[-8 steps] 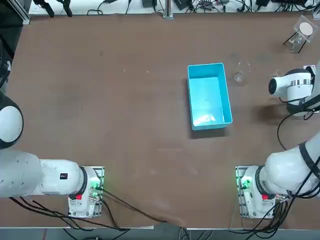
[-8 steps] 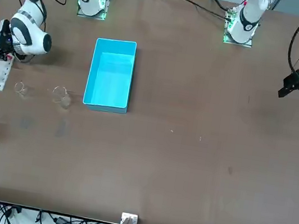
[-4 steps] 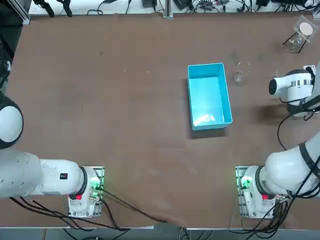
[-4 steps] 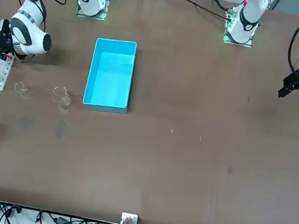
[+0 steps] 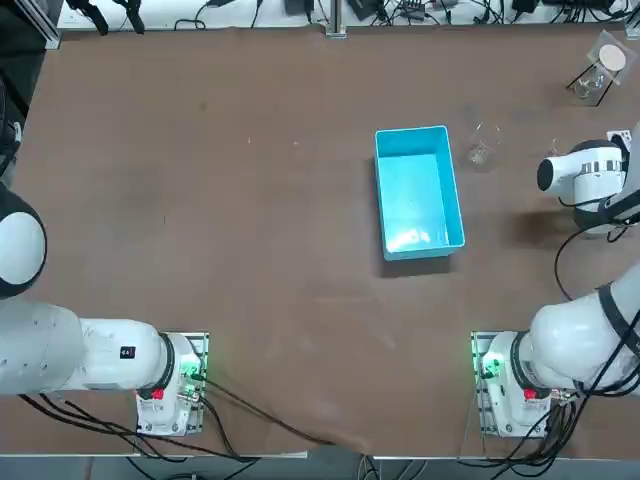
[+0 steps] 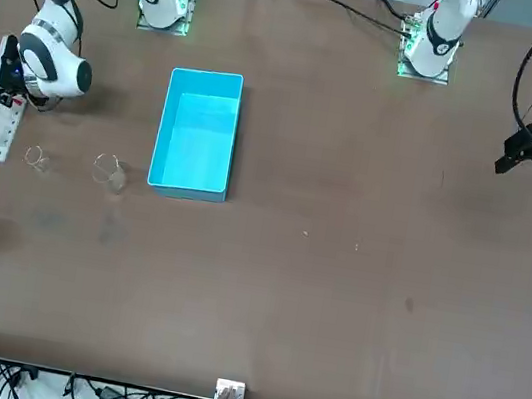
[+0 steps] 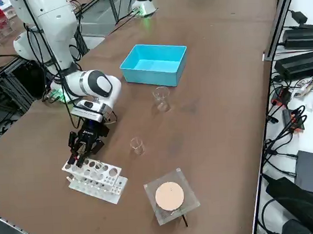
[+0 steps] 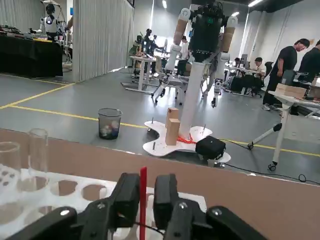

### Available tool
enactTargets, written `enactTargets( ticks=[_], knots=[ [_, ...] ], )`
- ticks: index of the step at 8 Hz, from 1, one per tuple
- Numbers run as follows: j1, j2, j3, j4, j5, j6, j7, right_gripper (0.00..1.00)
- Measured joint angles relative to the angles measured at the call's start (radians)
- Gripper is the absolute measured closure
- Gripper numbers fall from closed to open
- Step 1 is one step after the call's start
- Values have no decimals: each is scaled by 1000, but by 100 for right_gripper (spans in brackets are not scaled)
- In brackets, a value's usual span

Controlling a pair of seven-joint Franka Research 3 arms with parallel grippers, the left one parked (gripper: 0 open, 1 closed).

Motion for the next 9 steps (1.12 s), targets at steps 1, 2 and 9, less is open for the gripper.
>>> enactTargets(
  ticks=[1, 2, 9],
  knots=[
    [0, 0, 1, 0, 0, 0, 0, 82],
    [0, 0, 2, 1, 0, 0, 0, 86],
    [0, -1, 4, 7, -1, -8, 1, 98]
  ],
)
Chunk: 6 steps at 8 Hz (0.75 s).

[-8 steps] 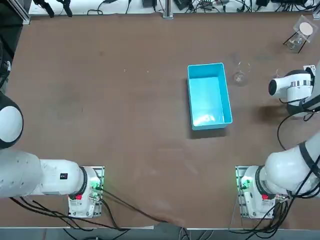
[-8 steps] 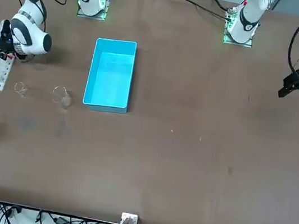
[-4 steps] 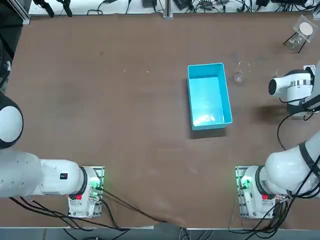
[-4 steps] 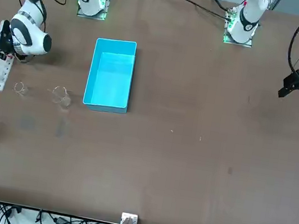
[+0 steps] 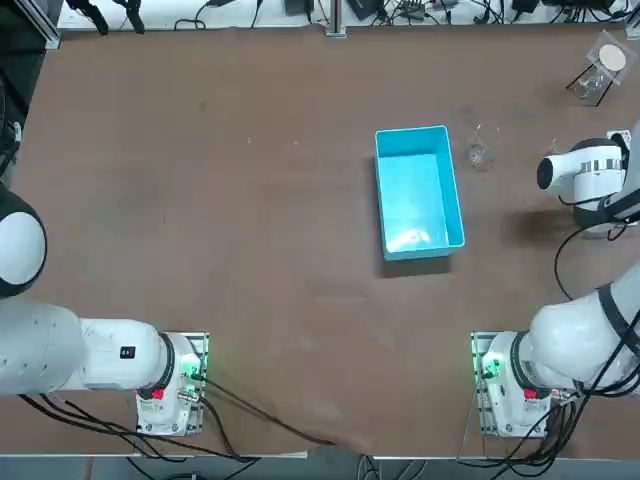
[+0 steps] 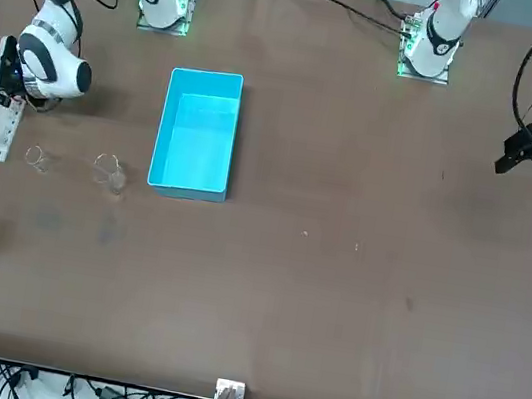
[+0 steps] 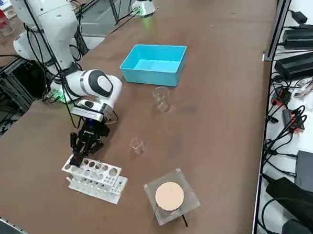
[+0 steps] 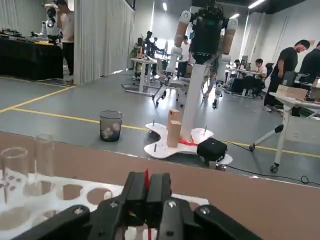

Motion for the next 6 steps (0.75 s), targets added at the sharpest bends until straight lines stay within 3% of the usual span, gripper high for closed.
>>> enactTargets(
  ticks=[6],
  knots=[
    [1, -42, 4, 6, 0, -5, -17, 98]
  ],
)
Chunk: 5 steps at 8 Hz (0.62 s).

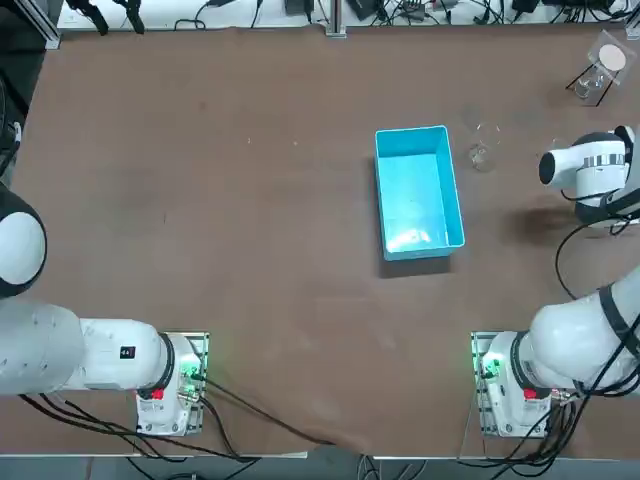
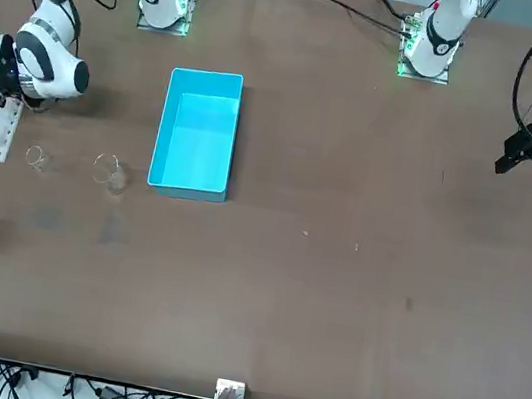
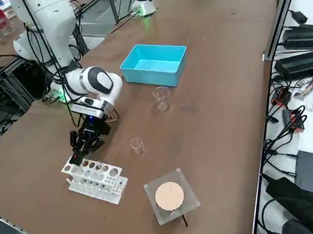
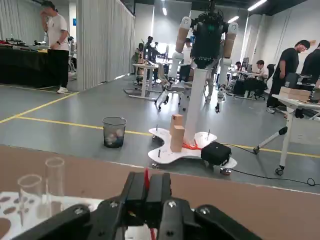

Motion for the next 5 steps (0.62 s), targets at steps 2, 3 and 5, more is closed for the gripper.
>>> enactTargets(
  ticks=[2, 3, 5],
  knots=[
    [0, -23, 0, 0, 0, 0, -17, 98],
    [0, -33, 0, 0, 0, 0, -30, 98],
    [0, -55, 0, 0, 0, 0, -60, 98]
  ],
)
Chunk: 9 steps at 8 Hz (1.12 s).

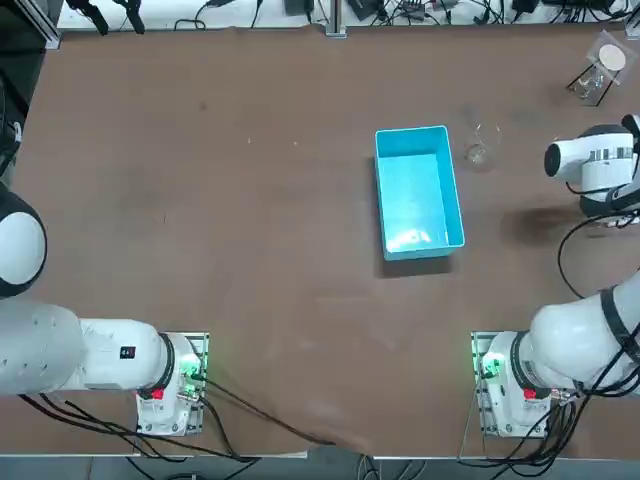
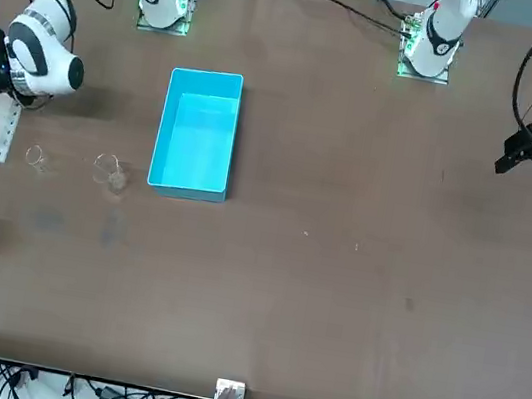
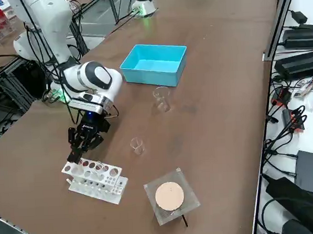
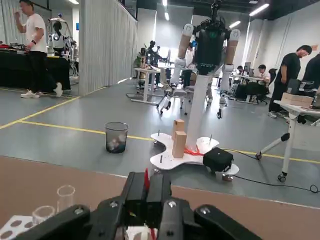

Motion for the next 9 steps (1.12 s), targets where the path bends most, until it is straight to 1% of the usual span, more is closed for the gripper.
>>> enactTargets(
  ticks=[2, 4, 6, 7, 8, 9],
  knots=[
    [0, -35, 0, -2, 14, 0, -49, 98],
    [0, -88, 1, -8, 43, 0, -125, 98],
    [1, -133, 5, -15, 47, 0, -179, 98],
    [4, -151, 9, -15, 65, 1, -216, 98],
    [21, -171, 12, -13, 108, 2, -257, 98],
    [63, -190, 14, -4, 170, 2, -303, 98]
  ],
)
